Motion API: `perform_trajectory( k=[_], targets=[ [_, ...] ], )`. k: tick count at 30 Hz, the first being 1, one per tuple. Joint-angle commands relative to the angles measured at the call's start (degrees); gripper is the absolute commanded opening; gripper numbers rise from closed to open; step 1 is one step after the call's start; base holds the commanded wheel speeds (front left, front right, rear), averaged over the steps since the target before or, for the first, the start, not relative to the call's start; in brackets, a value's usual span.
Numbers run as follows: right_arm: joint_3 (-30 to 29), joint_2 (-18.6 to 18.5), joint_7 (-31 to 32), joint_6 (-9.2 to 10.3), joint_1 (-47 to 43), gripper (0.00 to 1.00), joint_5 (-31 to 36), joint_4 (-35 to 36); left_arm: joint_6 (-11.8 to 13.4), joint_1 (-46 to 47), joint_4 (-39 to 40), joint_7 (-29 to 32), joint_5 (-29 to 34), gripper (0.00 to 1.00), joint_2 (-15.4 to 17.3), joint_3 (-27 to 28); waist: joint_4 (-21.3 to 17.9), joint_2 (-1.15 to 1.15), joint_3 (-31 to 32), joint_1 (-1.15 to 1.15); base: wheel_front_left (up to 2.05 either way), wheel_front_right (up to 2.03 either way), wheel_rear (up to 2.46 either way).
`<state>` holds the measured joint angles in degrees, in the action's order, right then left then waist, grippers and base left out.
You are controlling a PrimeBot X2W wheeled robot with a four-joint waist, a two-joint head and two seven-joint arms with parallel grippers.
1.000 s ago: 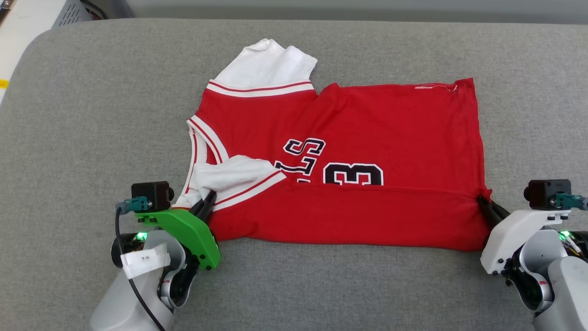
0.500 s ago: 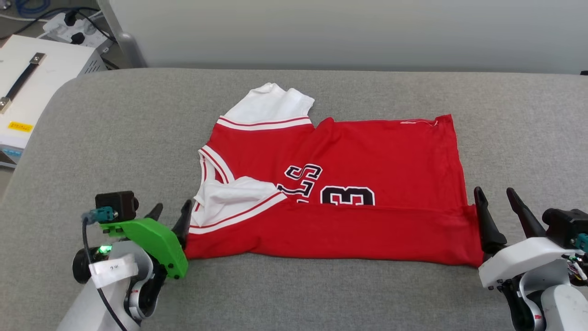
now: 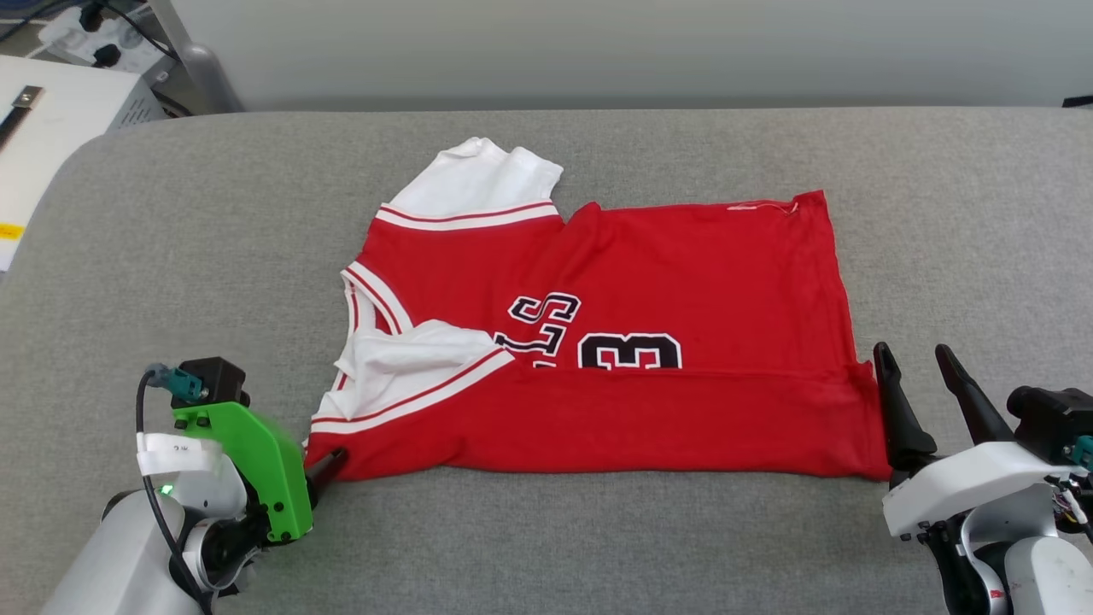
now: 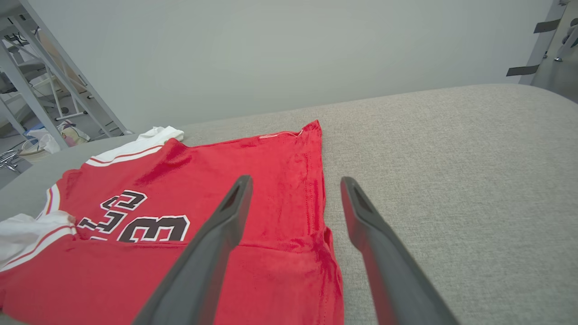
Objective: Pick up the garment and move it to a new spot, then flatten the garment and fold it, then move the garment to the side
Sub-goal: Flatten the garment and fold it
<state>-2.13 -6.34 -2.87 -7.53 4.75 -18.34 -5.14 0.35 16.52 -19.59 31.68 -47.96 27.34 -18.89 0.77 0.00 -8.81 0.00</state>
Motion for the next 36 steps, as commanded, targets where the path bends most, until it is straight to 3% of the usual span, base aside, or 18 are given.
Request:
perform_trajectory(
  k=[1,7,8,9,11,12,19,23,24,25,31,36],
  targets=[
    [-0.25,0.13,0.35,0.04,0.16,1.00,0.28,0.43,0.08,0.98,-0.15,0.76,-0.20,1.00,0.18,-0.23,-1.63,0.00,-2.38,0.00,0.00,0.00,0.00],
    [-1.04,0.34,1.00,0.04,0.75,1.00,-0.09,0.34,-1.98,2.79,-2.91,2.33,-1.49,1.00,-1.55,-1.60,-2.85,0.00,-4.43,0.00,0.00,0.00,0.00],
    [-1.18,0.22,1.14,0.04,0.87,1.00,-0.19,0.23,-2.27,2.82,-3.50,3.12,-2.02,0.94,-2.07,-1.96,-2.99,0.00,-4.63,0.00,0.00,0.00,0.00],
    [-1.28,0.13,1.23,0.04,0.98,1.00,-0.34,0.19,-2.44,2.84,-3.90,3.58,-2.24,0.64,-2.36,-2.26,-3.09,0.00,-4.78,0.00,0.00,0.00,0.00],
    [-1.60,-0.12,1.86,0.04,1.16,1.00,-0.77,-0.01,-2.84,2.81,-4.69,4.32,-2.63,0.32,-2.93,-2.84,-3.24,0.00,-5.03,0.00,0.00,0.00,0.00],
    [-1.72,-0.38,2.37,0.04,1.32,1.00,-1.11,-0.11,-3.00,2.80,-5.11,4.68,-2.87,0.00,-3.18,-3.06,-3.25,0.00,-5.13,0.00,0.00,0.00,0.00],
    [-3.44,-3.17,11.36,0.04,1.65,1.00,-5.14,-1.56,-4.07,3.04,-5.32,2.65,-2.30,0.00,-3.43,-3.57,-2.22,0.00,-3.96,0.00,0.00,0.00,0.00],
    [-3.21,-5.71,22.26,0.04,1.65,1.00,-7.42,-2.30,-3.74,2.40,-2.68,-0.12,-0.76,0.00,-2.21,-3.20,-1.54,0.00,-2.48,0.00,0.00,0.00,0.00],
    [-1.77,-7.69,29.48,0.04,1.76,1.00,-8.88,-1.55,-2.94,1.33,0.73,-1.23,0.17,0.00,-1.19,-2.96,-0.93,0.00,-1.90,0.00,0.00,0.00,0.00],
    [-0.77,-8.39,31.60,0.04,1.97,1.00,-9.09,-0.93,-2.52,0.87,2.29,-1.57,0.52,0.00,-0.77,-2.84,-0.74,0.00,-1.84,0.00,0.00,0.00,0.00],
    [3.92,-11.01,39.85,0.04,4.87,1.00,-10.47,-0.47,-0.21,-1.10,11.06,-1.82,1.42,0.00,0.95,-2.08,0.85,0.00,-3.05,0.00,0.00,0.00,0.00],
    [7.03,-11.63,42.51,0.04,8.06,1.00,-11.10,-4.00,0.97,-1.54,14.95,-1.03,1.46,0.00,1.08,-2.21,2.20,0.00,-5.10,0.00,0.00,0.00,0.00]
  ],
)
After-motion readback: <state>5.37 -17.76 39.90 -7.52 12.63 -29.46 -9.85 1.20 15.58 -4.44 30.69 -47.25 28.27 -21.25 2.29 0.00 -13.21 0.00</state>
